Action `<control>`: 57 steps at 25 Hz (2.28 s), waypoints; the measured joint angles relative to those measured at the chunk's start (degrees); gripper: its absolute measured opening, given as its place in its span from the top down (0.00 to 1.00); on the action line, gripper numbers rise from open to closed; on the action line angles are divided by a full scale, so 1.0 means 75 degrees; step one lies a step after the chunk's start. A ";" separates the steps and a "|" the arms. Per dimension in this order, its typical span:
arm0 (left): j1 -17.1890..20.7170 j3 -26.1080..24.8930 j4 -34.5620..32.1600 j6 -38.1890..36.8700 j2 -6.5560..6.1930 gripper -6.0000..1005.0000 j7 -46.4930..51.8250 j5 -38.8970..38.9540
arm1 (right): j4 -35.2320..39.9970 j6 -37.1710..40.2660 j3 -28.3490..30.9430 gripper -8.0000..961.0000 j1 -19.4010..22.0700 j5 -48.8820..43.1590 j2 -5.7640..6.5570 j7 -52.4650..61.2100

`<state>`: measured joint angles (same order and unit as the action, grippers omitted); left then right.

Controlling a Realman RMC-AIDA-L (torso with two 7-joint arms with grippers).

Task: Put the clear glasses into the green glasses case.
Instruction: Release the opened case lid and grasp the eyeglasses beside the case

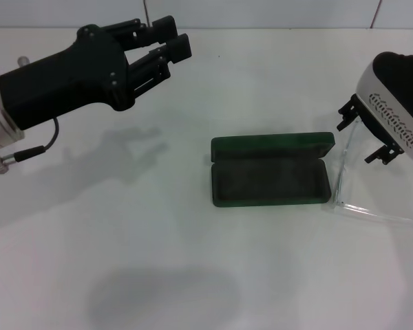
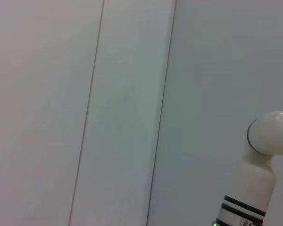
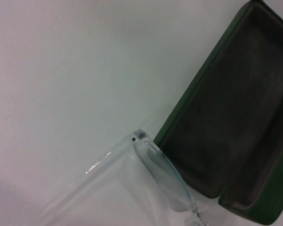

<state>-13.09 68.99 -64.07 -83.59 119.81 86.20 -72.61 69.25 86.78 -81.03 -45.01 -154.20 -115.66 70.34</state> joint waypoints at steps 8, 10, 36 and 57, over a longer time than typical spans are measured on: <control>-0.0020 -0.0005 0.0170 0.0015 -0.0007 0.67 -0.0137 0.0029 | -0.0176 -0.0210 -0.0340 0.30 -0.0025 0.0017 -0.0026 0.0033; -0.0008 -0.0008 0.0214 0.0019 -0.0005 0.67 -0.0179 0.0080 | -0.0288 -0.0268 -0.0397 0.30 -0.0064 0.0017 -0.0031 0.0041; 0.0149 -0.0226 0.0683 -0.0103 -0.0003 0.67 -0.0443 0.0437 | 0.0595 0.1125 -0.0589 0.31 0.0272 0.0081 -0.0031 0.1037; 0.0316 -0.0211 0.0834 -0.0316 0.0002 0.67 -0.0443 0.0509 | 0.0779 0.0945 -0.0583 0.32 0.0600 0.0106 -0.0025 0.0743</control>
<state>-10.72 67.40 -57.82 -85.95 119.83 82.88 -68.79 75.09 93.86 -85.40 -40.51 -153.40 -115.85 75.91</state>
